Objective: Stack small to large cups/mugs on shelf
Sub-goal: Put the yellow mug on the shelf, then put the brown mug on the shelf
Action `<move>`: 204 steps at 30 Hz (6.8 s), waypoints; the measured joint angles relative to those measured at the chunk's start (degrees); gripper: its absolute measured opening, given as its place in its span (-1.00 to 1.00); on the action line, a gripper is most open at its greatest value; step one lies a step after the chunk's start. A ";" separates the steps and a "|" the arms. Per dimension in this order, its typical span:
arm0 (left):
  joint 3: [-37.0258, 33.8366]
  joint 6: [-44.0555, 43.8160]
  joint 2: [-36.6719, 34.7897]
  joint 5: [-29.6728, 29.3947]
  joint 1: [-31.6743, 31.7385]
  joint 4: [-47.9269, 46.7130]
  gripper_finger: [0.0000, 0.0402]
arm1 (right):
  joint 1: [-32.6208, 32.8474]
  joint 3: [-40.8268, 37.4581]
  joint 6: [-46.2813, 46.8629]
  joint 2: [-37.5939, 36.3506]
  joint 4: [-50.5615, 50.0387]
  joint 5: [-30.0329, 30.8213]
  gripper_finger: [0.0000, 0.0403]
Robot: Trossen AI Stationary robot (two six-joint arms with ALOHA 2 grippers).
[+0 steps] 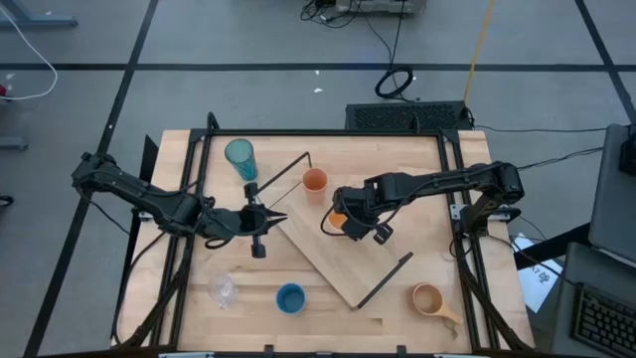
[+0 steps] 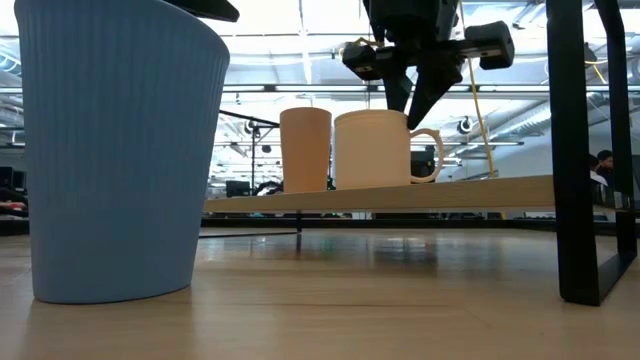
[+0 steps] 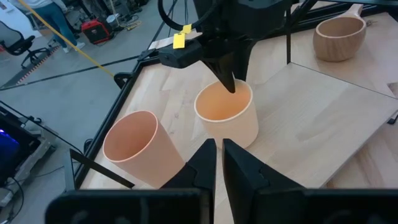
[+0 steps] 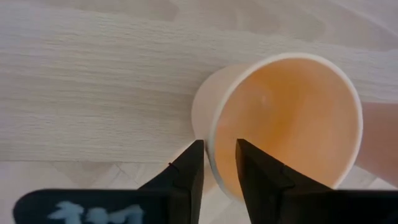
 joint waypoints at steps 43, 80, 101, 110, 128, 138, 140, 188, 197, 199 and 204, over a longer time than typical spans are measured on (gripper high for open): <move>0.00 -0.06 0.00 0.20 0.01 0.01 -0.85 | 15.71 -0.02 55.96 -19.72 0.25 12.36 -0.57; 0.00 -0.02 0.00 0.20 -0.01 -0.49 -0.85 | 37.61 -0.02 102.33 -17.59 -8.46 16.46 -0.57; 0.00 -1.19 0.02 0.48 0.00 -0.40 -0.85 | 46.93 0.00 132.00 -9.26 -15.67 7.06 -0.57; 0.00 -2.56 0.02 0.55 -0.01 -0.42 -0.85 | 48.28 0.00 145.65 -5.16 -15.60 5.66 -0.57; 0.00 -3.06 0.02 1.64 -0.03 -0.42 -0.85 | 48.52 0.00 151.45 -3.06 -16.22 4.17 -0.57; 0.00 -3.56 0.02 1.75 -0.03 -0.49 -0.85 | 48.50 0.00 152.34 1.50 -17.31 1.39 -0.20; 0.00 -3.58 0.02 1.75 -0.03 -0.46 -0.85 | 48.51 0.00 152.98 2.36 -17.91 1.12 -0.09; 0.00 -4.07 0.02 2.80 -0.12 -0.23 -0.85 | 46.88 -13.62 141.00 3.02 1.25 -1.86 -0.92; 0.00 -4.04 0.02 2.78 -0.12 -0.23 -0.85 | 46.88 -13.62 141.00 2.73 1.61 -1.84 -0.89; 0.00 -4.04 0.02 2.78 -0.12 -0.23 -0.85 | 46.88 -13.62 141.06 2.09 2.15 -1.84 -0.90; 0.00 -4.06 0.02 2.78 -0.12 -0.23 -0.85 | 46.89 -13.62 141.38 -0.07 2.04 -1.83 -0.91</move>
